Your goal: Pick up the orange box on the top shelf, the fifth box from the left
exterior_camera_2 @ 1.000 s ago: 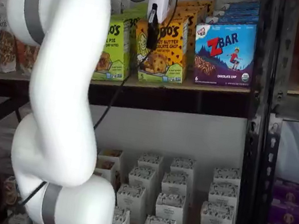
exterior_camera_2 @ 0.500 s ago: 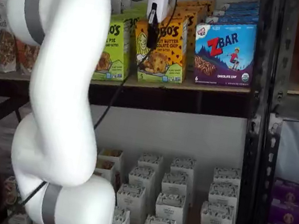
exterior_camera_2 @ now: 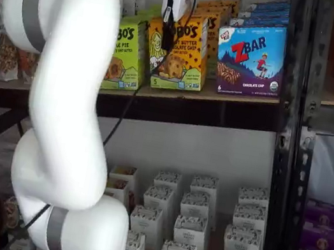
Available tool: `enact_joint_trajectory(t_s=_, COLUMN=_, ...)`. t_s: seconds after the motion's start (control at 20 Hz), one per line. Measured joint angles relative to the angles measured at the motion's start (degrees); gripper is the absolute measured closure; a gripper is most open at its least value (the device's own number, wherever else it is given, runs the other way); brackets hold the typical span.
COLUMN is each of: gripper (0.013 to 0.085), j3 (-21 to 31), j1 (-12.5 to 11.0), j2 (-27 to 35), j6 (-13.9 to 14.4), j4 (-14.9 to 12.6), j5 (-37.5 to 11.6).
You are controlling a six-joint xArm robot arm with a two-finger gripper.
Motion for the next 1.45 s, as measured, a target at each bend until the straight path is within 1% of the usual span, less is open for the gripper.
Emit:
enact_joint_trajectory(t_s=0.15, gripper=0.0610, j3=1.3, j1=0.1, j2=-1.8, j6=0.1, j4=-0.8, j5=0.1)
enact_joint_trajectory(t_s=0.3, gripper=0.0610, j3=2.3, j1=0.1, j2=-3.4, j6=0.1, j4=-1.7, j5=1.6)
enact_joint_trajectory(t_s=0.55, gripper=0.0610, j3=3.5, j1=-0.4, j2=-5.8, j6=-0.1, j4=-1.6, j5=3.9)
enact_joint_trajectory(t_s=0.85, gripper=0.0610, j3=6.2, j1=-0.6, j2=-9.5, j6=-0.2, j4=-2.7, j5=5.6)
enact_joint_trajectory(t_s=1.1, gripper=0.0610, j3=8.8, j1=-1.4, j2=-12.7, j6=-0.9, j4=-3.0, j5=6.5)
enact_joint_trajectory(t_s=1.45, gripper=0.0610, j3=11.3, j1=-3.0, j2=-16.1, j6=-2.3, j4=-2.8, j5=7.8)
